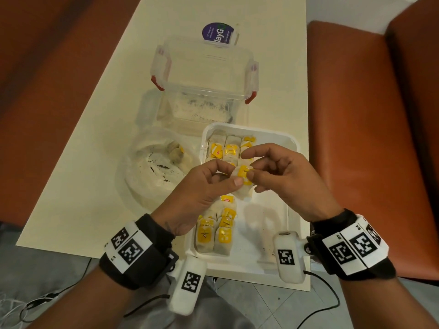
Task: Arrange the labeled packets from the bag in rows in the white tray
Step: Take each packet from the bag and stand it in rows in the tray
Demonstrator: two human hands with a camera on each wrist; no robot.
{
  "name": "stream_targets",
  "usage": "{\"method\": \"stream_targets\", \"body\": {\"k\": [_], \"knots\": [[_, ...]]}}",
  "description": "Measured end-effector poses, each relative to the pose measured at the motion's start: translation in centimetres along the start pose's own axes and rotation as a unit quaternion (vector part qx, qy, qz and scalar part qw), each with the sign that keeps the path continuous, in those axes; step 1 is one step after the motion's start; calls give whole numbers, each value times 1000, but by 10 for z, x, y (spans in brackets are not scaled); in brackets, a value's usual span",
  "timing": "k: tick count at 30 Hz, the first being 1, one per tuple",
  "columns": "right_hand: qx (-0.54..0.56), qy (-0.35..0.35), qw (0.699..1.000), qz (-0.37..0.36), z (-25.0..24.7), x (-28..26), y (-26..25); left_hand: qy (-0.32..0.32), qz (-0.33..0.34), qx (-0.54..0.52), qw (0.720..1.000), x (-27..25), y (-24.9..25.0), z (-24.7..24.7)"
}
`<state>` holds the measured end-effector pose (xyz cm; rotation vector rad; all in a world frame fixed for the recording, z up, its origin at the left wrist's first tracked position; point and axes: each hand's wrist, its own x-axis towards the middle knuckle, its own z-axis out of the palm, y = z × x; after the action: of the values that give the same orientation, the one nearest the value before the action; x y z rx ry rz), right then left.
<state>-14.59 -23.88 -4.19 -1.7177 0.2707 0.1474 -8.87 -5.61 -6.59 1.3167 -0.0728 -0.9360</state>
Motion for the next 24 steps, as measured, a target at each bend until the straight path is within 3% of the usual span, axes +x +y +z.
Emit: {"method": "stream_targets", "body": {"k": [6,10,19,24], "knots": [[-17,15,1000,3,-2,-2,1,17,37,122,992,0,-6,-6],[-86,22,996,-15,-1,-3,2,1,31,101,994,-3,-7,-5],[-93,21,995,8,-1,-3,3,20,27,120,992,-1,-14,-7],[-110,73,991,3,-8,-1,10,49,-13,120,991,-6,-9,-12]]}}
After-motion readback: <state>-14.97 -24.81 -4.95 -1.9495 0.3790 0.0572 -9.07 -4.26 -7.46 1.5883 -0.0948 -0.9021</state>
